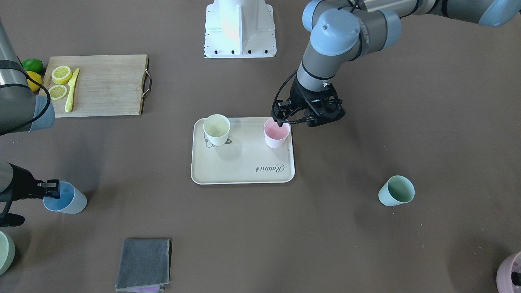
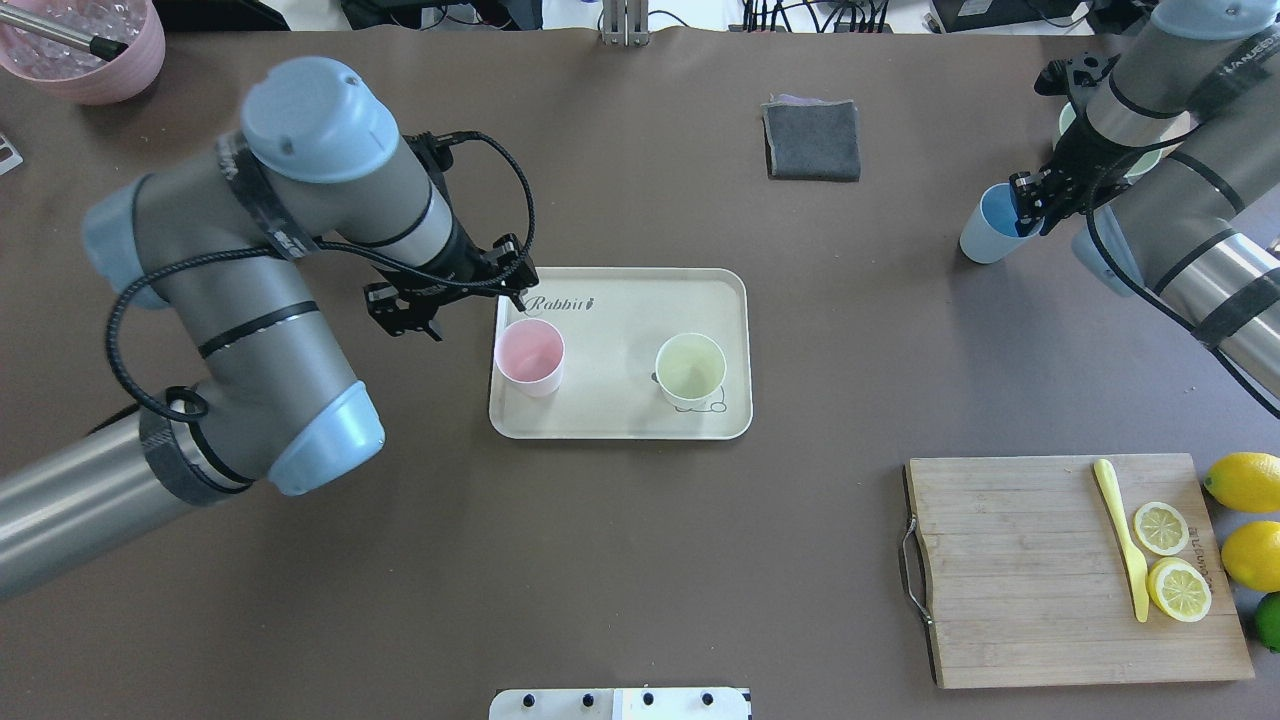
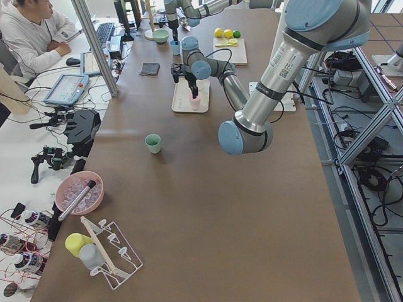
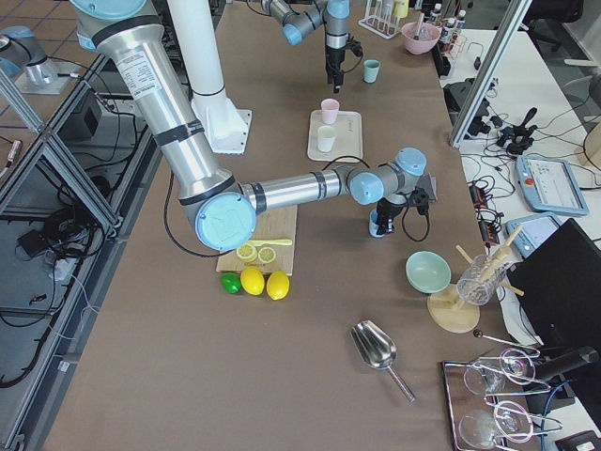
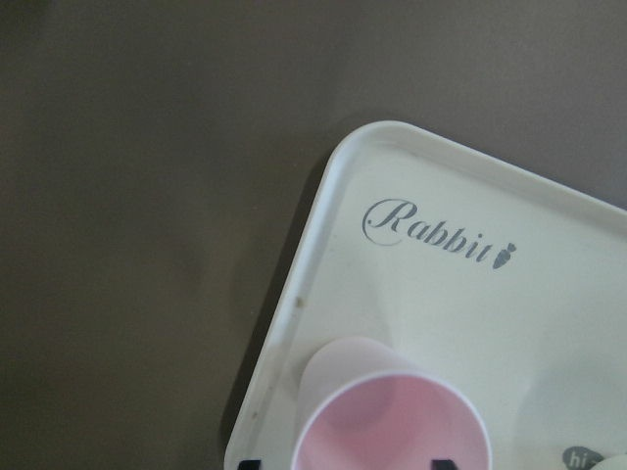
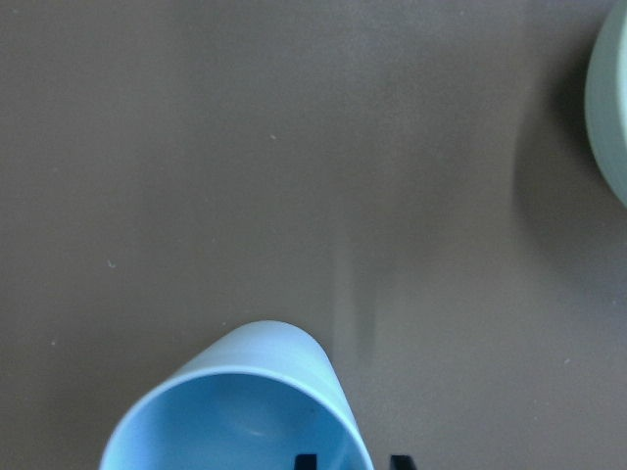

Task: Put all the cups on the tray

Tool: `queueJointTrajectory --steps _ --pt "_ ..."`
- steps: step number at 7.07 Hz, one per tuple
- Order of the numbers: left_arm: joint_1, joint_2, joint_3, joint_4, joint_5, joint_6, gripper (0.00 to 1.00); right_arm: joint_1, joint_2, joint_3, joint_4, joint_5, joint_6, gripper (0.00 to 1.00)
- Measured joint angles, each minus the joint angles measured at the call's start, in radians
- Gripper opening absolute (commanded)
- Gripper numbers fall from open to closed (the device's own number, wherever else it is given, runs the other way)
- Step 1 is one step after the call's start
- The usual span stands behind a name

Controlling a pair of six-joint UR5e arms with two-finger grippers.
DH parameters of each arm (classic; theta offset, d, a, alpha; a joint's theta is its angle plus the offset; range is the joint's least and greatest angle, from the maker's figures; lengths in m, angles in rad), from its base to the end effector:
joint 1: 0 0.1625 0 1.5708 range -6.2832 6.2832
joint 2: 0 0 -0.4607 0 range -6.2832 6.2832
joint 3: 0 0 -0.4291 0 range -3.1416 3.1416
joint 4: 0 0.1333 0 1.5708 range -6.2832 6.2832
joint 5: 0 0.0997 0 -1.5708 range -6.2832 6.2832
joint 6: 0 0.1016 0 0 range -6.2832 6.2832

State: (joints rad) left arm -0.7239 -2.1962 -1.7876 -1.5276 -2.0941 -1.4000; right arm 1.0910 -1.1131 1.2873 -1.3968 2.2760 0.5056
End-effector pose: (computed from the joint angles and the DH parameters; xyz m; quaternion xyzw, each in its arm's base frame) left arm 0.4608 -0.5175 0.2058 -0.0523 0.4418 -0.1462 0.8836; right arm -0.2847 -0.6932 0.5401 -0.0177 -0.3766 -0.0479 0.9250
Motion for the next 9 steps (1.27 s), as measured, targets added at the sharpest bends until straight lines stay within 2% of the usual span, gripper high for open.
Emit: queueJointTrajectory --steps 2,4,5,6,8,9 --pt "-0.103 0.096 -0.062 0.050 -0.041 0.207 0.99 -0.011 0.032 0.031 -0.001 0.014 0.082 0.00" --pt "-0.229 0.204 -0.020 0.042 -0.049 0.504 0.99 -0.065 0.104 0.075 -0.003 0.047 0.242 0.00" --pt "-0.285 0.224 0.045 0.008 -0.050 0.602 0.99 -0.119 0.156 0.084 0.002 0.051 0.349 0.00" --pt "-0.331 0.226 0.153 -0.075 -0.060 0.665 0.99 -0.179 0.214 0.089 0.005 0.042 0.460 0.00" --pt "-0.366 0.186 0.370 -0.257 -0.085 0.682 0.99 -0.278 0.278 0.091 0.008 -0.011 0.582 0.00" --pt "-0.367 0.166 0.419 -0.294 -0.089 0.663 0.98 -0.319 0.288 0.090 0.018 -0.051 0.609 0.78"
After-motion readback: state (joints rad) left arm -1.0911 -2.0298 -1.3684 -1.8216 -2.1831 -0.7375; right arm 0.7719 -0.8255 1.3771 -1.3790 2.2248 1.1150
